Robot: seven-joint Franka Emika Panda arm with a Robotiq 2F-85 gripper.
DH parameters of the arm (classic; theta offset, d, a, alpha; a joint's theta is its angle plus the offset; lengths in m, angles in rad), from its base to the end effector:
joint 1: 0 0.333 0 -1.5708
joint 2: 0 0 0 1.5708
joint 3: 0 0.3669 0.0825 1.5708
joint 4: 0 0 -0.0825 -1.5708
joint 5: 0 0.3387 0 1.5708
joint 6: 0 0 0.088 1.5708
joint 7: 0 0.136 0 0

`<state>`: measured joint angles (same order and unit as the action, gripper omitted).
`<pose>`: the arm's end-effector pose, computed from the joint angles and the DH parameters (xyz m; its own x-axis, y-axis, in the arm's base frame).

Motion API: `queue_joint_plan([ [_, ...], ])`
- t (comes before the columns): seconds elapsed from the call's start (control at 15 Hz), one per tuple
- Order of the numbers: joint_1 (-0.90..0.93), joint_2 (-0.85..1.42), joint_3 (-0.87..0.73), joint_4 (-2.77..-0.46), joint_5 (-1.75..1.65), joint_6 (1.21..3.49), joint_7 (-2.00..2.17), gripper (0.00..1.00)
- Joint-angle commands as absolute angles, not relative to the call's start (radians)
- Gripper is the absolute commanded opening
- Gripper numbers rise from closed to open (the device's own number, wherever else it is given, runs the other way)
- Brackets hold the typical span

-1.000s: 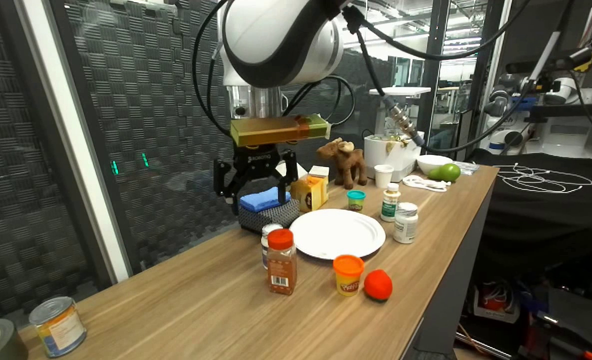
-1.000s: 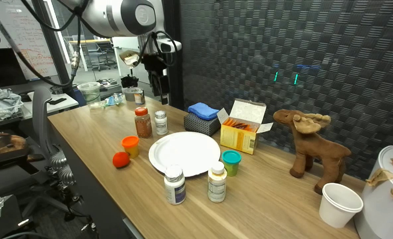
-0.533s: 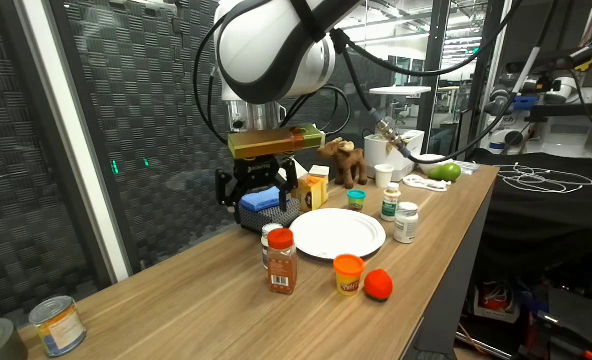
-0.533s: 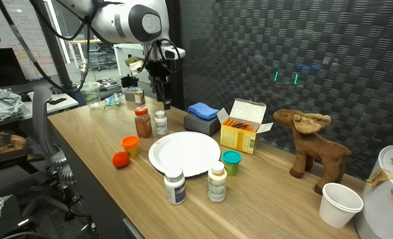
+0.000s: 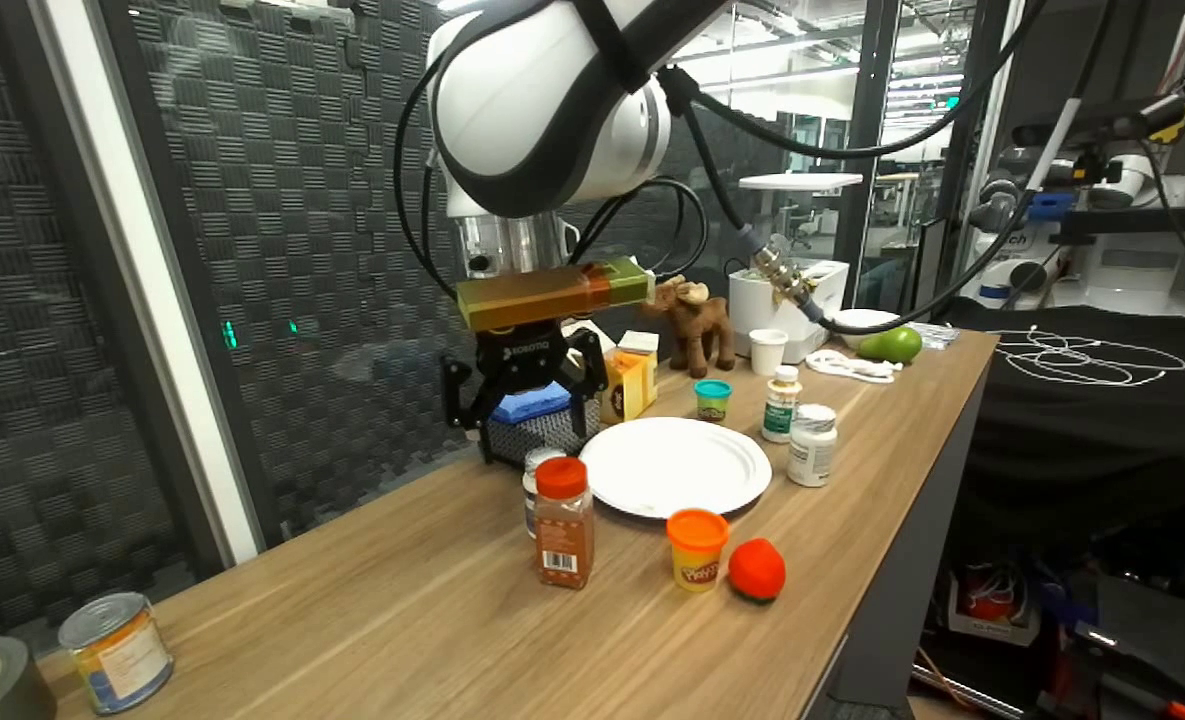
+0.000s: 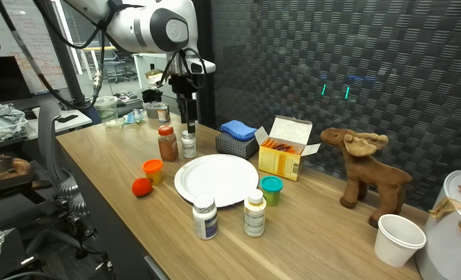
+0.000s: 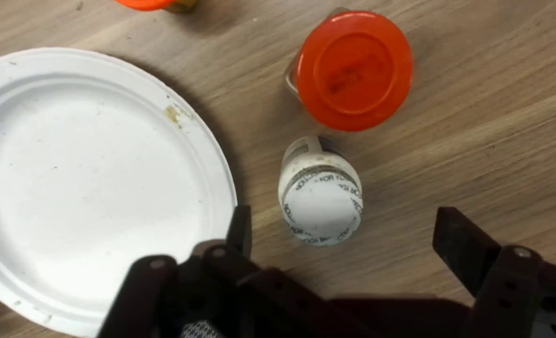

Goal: Put the bottles on the tray

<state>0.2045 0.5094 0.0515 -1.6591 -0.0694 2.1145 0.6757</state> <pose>0.6389 0.1573 0.3505 0.9252 -0.3789 -0.0216 -0.3772 -0.9243 0.0587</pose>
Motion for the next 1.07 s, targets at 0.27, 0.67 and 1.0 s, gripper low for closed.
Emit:
queue_joint_plan([
  [0.27, 0.218, 0.546, 0.039, -1.646, -0.028, 2.096, 0.675, 0.76],
  [0.67, 0.237, 0.517, 0.017, -1.668, -0.062, 2.109, 0.717, 0.33],
  [1.0, 0.242, 0.499, 0.014, -1.676, -0.062, 2.106, 0.730, 0.26],
])
